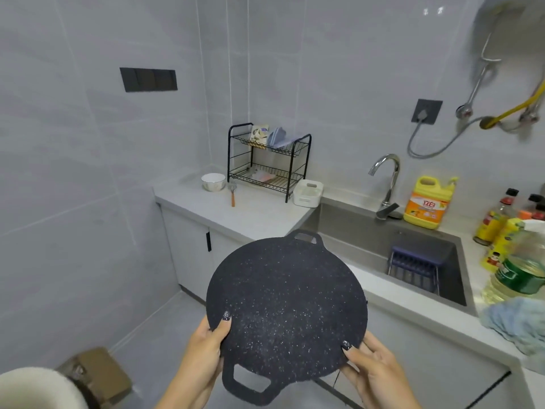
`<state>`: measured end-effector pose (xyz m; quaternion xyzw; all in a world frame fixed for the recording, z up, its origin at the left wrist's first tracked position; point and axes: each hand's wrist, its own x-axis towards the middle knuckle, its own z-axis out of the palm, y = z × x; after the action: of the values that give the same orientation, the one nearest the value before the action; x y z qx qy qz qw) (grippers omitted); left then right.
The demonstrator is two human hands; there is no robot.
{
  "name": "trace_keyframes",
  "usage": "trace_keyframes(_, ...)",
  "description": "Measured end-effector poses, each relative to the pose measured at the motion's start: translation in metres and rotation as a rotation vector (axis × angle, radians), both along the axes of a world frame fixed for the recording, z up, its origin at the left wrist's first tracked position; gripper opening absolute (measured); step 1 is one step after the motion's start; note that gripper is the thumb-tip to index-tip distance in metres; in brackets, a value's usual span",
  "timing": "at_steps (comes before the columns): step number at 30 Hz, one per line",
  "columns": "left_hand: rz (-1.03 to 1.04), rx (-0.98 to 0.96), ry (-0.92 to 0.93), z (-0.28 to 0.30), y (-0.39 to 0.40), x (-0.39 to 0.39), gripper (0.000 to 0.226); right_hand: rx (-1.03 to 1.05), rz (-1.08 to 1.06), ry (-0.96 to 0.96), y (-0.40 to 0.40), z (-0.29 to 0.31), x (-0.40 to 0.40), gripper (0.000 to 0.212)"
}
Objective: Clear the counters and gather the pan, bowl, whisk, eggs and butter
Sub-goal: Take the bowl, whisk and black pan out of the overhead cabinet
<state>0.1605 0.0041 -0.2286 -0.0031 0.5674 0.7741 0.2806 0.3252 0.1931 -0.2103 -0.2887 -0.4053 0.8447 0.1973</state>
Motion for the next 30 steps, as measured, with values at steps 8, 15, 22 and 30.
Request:
trace_keyframes(8,-0.089,0.07,-0.045,-0.013,0.03,-0.147,0.028,-0.044,-0.027,-0.03,0.037,-0.01,-0.149,0.047)
trace_keyframes(15,-0.212,-0.051,-0.047,-0.026,0.051,-0.24,0.029,-0.08,-0.061,-0.12,0.06,-0.029,-0.234,0.05)
trace_keyframes(22,-0.244,-0.172,-0.056,-0.043,0.092,-0.319,0.022,-0.136,-0.083,-0.221,0.104,-0.055,-0.315,0.05)
trace_keyframes(30,-0.191,-0.253,-0.127,-0.082,0.175,-0.444,0.019,-0.221,-0.06,-0.24,0.188,-0.082,-0.436,0.049)
